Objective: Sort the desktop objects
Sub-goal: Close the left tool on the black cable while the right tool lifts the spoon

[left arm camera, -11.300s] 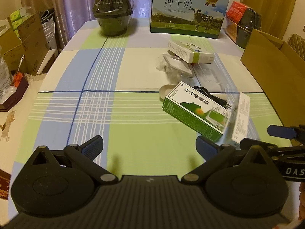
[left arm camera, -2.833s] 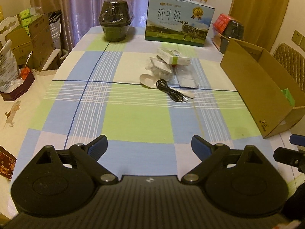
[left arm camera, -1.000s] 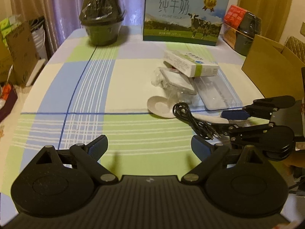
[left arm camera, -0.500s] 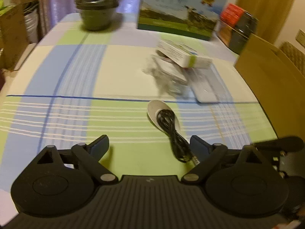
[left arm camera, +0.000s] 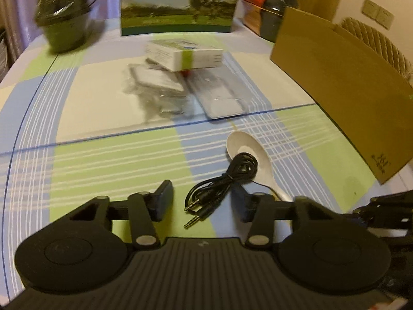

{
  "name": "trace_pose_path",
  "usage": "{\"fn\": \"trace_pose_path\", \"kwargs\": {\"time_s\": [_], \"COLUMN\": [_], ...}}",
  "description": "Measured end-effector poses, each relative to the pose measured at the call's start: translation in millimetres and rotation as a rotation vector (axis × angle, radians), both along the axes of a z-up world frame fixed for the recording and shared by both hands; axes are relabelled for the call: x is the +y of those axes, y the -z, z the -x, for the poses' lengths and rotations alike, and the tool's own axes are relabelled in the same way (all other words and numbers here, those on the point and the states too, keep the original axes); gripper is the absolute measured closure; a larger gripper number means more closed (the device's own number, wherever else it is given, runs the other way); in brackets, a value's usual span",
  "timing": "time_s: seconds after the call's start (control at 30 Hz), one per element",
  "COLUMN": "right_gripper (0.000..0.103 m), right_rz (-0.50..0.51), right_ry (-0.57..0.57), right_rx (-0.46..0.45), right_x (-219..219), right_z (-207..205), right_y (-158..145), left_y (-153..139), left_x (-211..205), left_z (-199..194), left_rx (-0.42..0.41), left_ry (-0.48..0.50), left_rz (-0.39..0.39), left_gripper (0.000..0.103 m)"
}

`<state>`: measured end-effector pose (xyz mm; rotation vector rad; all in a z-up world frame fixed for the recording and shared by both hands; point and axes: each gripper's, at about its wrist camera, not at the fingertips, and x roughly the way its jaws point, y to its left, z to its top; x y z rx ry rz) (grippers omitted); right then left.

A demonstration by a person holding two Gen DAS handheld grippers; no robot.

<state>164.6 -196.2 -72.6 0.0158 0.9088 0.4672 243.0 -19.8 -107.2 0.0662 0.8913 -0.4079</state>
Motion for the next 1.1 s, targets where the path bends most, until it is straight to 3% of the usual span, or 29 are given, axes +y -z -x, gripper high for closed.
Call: {"fn": "trace_pose_path", "kwargs": {"time_s": [0.17, 0.47, 0.5, 0.53, 0.57, 0.6, 0.63, 0.8, 1.03, 1.1], "right_gripper": [0.096, 0.094, 0.09, 0.079, 0.07, 0.052, 0.047, 0.046, 0.046, 0.045], "right_rz": [0.031, 0.029, 0.035, 0.04, 0.04, 0.037, 0.038, 0.057, 0.053, 0.054], "right_ry": [0.051, 0.054, 0.048, 0.048, 0.051, 0.052, 0.048, 0.044, 0.055, 0.055], "right_rx": [-0.025, -0.02, -0.029, -0.041, -0.052, -0.068, -0.081, -0.104, -0.119, -0.121], "right_x": [-13.5, -28.1, -27.8, -27.3, -27.3, -27.4, -26.2, -21.4, -17.9, -17.5], "right_z": [6.8, 26.5, 26.7, 25.0, 22.9, 20.5, 17.4, -0.6, -15.7, -16.9], "right_y": [0.6, -2.3, -2.5, -2.5, -3.2, -4.3, -4.6, -0.3, 4.3, 5.1], "left_y": [-1.0, -11.3, -12.7, -14.1, -15.2, -16.9, -18.3, -17.1, -6.8, -4.0], "left_x": [-3.2, 28.2, 30.9, 32.7, 33.5, 33.9, 33.4, 20.9, 5.8, 5.2], "left_z": [4.5, 34.4, 35.9, 36.2, 35.4, 34.8, 34.6, 29.0, 24.7, 21.8], "left_rx": [0.003, 0.032, 0.032, 0.027, 0.021, 0.005, -0.008, -0.057, -0.061, -0.044], "left_ry": [0.033, -0.031, -0.034, -0.039, -0.041, -0.042, -0.041, 0.024, 0.114, 0.12], "left_rz": [-0.017, -0.052, -0.049, -0.05, -0.051, -0.048, -0.045, -0.08, -0.154, -0.16], "left_gripper": [0.08, 0.08, 0.078, 0.073, 0.057, 0.049, 0.049, 0.049, 0.052, 0.062]}}
